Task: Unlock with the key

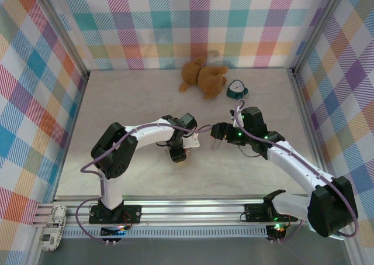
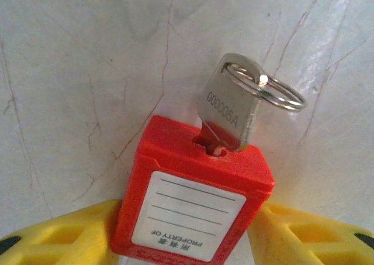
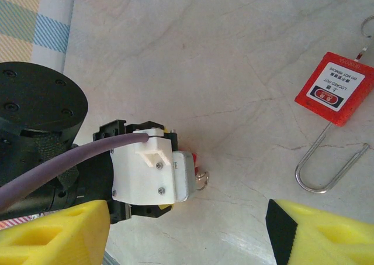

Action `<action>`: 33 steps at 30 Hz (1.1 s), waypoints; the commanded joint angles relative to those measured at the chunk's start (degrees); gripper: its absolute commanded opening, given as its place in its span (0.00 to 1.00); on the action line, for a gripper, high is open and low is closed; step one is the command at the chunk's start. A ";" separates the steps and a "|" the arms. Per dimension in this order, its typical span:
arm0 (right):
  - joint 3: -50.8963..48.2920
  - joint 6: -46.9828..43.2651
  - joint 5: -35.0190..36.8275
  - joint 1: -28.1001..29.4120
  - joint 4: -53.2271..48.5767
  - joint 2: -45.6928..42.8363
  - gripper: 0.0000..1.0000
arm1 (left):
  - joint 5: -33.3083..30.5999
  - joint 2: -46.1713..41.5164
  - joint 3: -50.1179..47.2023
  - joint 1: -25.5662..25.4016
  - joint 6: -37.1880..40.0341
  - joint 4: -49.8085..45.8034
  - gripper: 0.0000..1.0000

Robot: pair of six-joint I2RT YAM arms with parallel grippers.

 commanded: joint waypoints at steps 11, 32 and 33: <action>-0.66 -1.30 -0.54 -0.25 -0.14 -0.93 0.72 | 3.24 -2.06 -3.04 0.27 -6.28 3.80 0.39; -1.11 -1.30 -0.53 -0.31 -1.13 -2.61 0.72 | 6.08 0.50 1.68 0.12 -8.38 -2.74 0.51; -1.19 -1.31 -0.39 -0.31 -1.14 -2.71 0.72 | 5.84 0.54 1.29 0.14 -8.47 -2.91 0.51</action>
